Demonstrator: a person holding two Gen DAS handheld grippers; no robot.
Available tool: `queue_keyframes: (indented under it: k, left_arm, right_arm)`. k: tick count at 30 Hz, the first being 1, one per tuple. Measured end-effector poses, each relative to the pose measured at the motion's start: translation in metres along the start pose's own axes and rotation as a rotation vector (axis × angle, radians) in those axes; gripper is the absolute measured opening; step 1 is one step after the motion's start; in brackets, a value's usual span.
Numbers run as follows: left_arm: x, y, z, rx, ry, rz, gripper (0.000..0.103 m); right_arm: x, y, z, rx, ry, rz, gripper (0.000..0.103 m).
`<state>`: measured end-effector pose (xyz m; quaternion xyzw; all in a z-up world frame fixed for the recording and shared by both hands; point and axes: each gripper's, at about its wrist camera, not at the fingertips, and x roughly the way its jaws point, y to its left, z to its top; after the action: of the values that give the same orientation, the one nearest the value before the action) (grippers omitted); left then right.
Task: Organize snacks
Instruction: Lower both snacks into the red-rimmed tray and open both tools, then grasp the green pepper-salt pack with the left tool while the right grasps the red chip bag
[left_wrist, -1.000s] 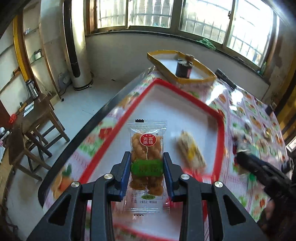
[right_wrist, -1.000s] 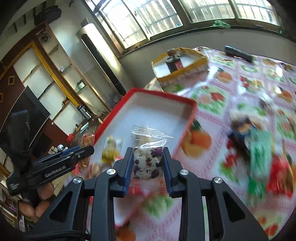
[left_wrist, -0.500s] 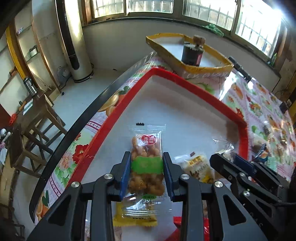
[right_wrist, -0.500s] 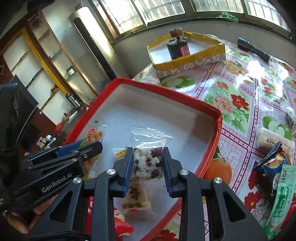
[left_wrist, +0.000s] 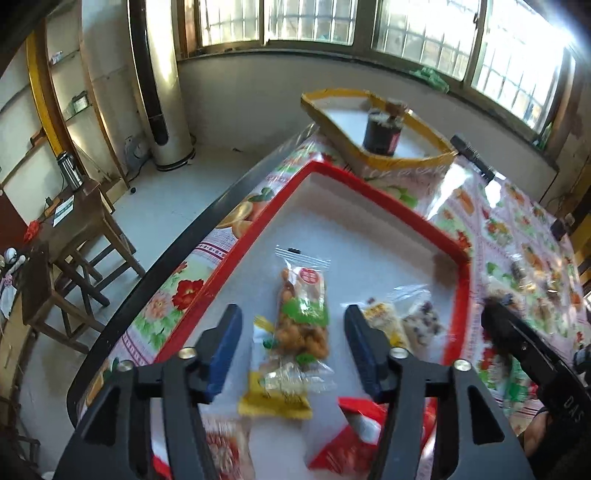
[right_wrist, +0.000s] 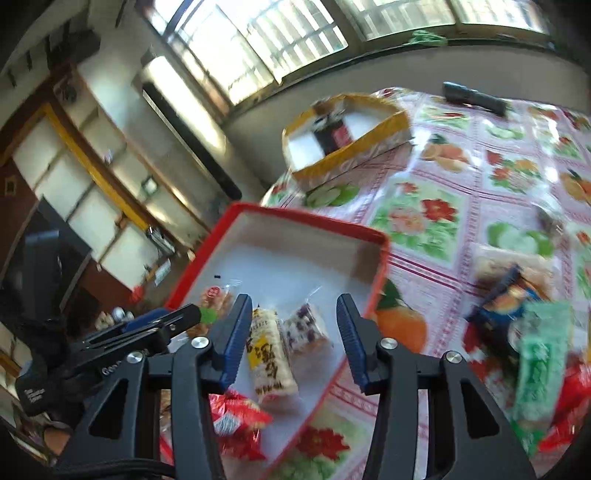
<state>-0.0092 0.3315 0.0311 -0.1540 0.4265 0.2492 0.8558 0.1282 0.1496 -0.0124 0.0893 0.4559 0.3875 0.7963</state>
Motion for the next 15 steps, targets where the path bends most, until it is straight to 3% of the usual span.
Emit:
queue_keyframes:
  k: [15]
  left_arm:
    - [-0.028,-0.092,-0.047,0.189,0.036,-0.127,0.063]
  right_arm:
    - [-0.127,-0.088,-0.081,0.183,-0.081,-0.145,0.054]
